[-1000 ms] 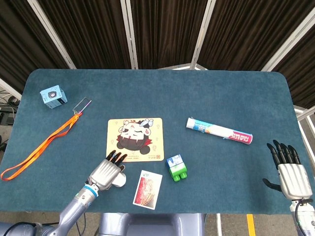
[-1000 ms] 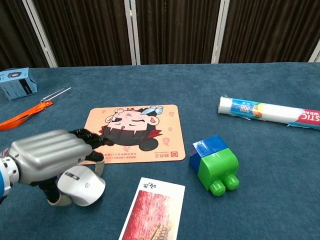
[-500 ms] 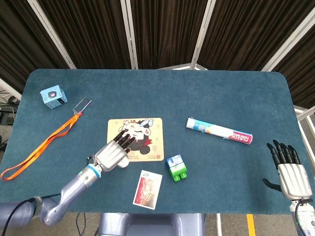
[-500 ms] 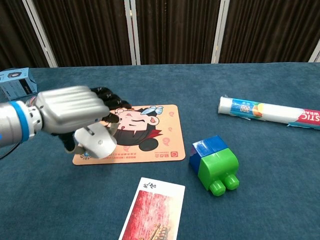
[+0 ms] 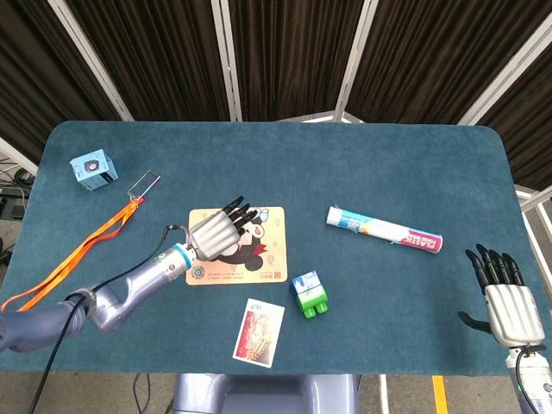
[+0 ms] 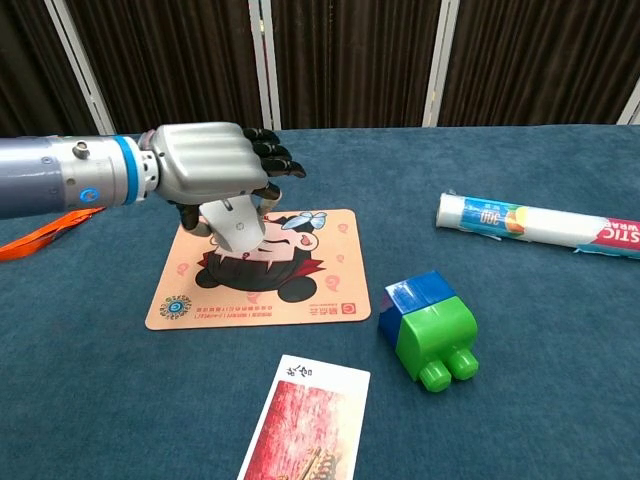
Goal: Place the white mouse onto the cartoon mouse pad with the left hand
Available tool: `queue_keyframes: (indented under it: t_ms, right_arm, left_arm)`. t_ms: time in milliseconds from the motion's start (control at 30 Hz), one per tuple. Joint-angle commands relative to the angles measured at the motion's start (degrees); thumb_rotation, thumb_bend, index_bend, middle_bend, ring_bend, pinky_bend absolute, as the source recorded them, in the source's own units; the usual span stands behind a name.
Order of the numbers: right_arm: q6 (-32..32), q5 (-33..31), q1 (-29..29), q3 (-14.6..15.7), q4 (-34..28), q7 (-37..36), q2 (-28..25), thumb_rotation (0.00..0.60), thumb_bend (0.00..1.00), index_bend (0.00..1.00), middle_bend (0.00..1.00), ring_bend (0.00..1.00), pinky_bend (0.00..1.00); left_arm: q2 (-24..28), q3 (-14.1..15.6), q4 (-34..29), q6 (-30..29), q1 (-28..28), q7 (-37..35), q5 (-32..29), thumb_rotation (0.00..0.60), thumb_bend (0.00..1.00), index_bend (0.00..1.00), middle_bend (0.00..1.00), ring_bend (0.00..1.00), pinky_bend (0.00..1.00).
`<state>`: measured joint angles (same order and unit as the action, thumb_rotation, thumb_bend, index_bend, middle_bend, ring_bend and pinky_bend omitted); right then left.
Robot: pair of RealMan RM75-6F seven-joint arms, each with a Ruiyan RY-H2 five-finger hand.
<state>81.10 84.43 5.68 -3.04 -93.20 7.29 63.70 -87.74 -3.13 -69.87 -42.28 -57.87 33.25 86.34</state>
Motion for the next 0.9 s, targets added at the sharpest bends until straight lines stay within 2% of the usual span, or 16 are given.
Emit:
queue_keyframes:
  t_ms: [33,167,433,667,900]
  right_arm:
    - [-0.23,-0.22,0.12,-0.07,-0.12,0.12,-0.03,0.6,0.09,0.0,0.0,0.0,0.0]
    - [-0.62,-0.63,0.3,-0.17,-0.32,0.29,-0.08,0.6,0.09,0.0,0.0,0.0,0.0]
    - [-1.25,-1.25,0.6,-0.31,-0.57,0.6,-0.16,0.6,0.09,0.0,0.0,0.0,0.0]
    - [-1.14,-1.22,0.57,-0.22,-0.66,0.66,-0.21,0.6,0.09,0.0,0.0,0.0,0.0]
    - [-1.05,-1.22,0.56,-0.18,-0.66,0.71,-0.2,0.6,0.09,0.0,0.0,0.0,0.0]
  left_arm:
    - [-3.01,2.32,6.51,0.74,-3.72,-7.21,6.71,0.6,0.33,0.52,0.0,0.0,0.0]
    - [-5.41,5.7,12.76,-1.16,-5.7,-13.61,12.51,0.6,0.33,0.51,0.0,0.0,0.0]
    - [-8.22,10.85,20.87,-6.51,-7.31,-25.56,19.31,0.6,0.33,0.51,0.0,0.0,0.0]
    - [-10.7,13.68,27.65,-11.86,-7.43,-32.45,22.78,0.6,0.32,0.51,0.0,0.0,0.0]
    - [-12.69,15.79,32.44,-14.46,-7.26,-34.91,24.67,0.6,0.29,0.51,0.0,0.0,0.0]
